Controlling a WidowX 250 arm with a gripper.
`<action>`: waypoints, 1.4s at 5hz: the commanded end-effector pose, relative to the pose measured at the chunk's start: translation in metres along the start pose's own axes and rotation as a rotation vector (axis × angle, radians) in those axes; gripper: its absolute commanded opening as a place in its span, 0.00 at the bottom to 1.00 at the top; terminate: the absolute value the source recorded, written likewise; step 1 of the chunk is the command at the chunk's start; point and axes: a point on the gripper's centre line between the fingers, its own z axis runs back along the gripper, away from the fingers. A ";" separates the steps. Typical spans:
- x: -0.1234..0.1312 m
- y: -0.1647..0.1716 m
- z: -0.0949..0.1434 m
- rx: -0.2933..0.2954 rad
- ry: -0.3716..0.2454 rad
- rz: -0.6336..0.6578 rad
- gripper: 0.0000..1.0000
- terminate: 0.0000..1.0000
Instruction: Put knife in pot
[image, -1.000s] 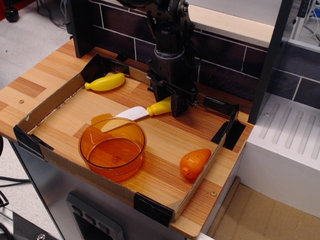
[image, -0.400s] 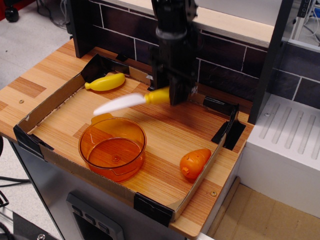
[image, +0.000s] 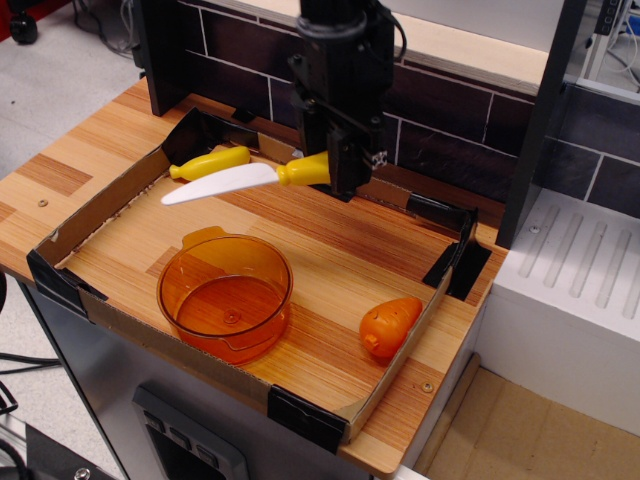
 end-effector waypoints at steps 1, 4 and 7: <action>-0.033 -0.015 0.011 0.018 -0.006 -0.018 0.00 0.00; -0.090 -0.019 -0.017 0.039 0.047 -0.047 0.00 0.00; -0.074 -0.016 -0.006 0.052 0.039 0.062 1.00 0.00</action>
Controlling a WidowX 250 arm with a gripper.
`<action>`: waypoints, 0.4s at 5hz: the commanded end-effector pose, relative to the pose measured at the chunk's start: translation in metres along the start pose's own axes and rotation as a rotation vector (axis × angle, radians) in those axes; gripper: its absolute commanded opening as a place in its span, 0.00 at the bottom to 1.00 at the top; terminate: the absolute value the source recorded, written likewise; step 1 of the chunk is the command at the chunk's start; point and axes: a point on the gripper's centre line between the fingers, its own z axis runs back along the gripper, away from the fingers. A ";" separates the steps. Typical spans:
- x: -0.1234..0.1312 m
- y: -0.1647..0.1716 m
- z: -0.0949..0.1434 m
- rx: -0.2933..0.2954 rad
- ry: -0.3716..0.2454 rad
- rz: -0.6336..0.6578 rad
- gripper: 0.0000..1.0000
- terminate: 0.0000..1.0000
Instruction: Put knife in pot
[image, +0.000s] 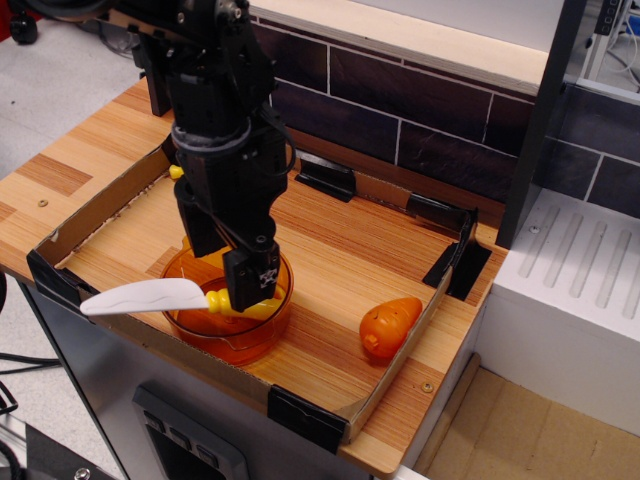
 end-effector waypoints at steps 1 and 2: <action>0.026 0.006 0.046 0.001 -0.082 0.059 1.00 0.00; 0.034 0.018 0.069 0.013 -0.125 0.132 1.00 0.00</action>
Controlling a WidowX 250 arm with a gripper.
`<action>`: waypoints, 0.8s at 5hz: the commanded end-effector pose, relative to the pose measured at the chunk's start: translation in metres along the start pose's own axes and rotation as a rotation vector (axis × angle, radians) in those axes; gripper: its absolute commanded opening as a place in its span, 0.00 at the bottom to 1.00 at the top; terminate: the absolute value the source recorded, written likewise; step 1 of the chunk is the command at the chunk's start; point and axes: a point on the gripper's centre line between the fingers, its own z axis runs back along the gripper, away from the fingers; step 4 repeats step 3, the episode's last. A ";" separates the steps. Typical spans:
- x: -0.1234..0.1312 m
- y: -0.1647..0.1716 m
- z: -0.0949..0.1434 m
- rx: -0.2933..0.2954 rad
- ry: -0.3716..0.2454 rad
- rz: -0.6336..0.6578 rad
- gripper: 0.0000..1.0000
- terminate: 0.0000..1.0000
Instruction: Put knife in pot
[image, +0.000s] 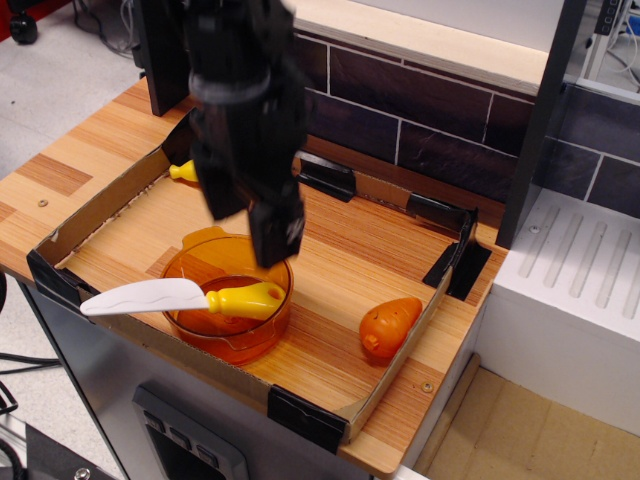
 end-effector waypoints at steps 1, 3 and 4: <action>0.016 0.014 0.033 0.040 -0.082 0.059 1.00 0.00; 0.016 0.014 0.033 0.040 -0.082 0.059 1.00 1.00; 0.016 0.014 0.033 0.040 -0.082 0.059 1.00 1.00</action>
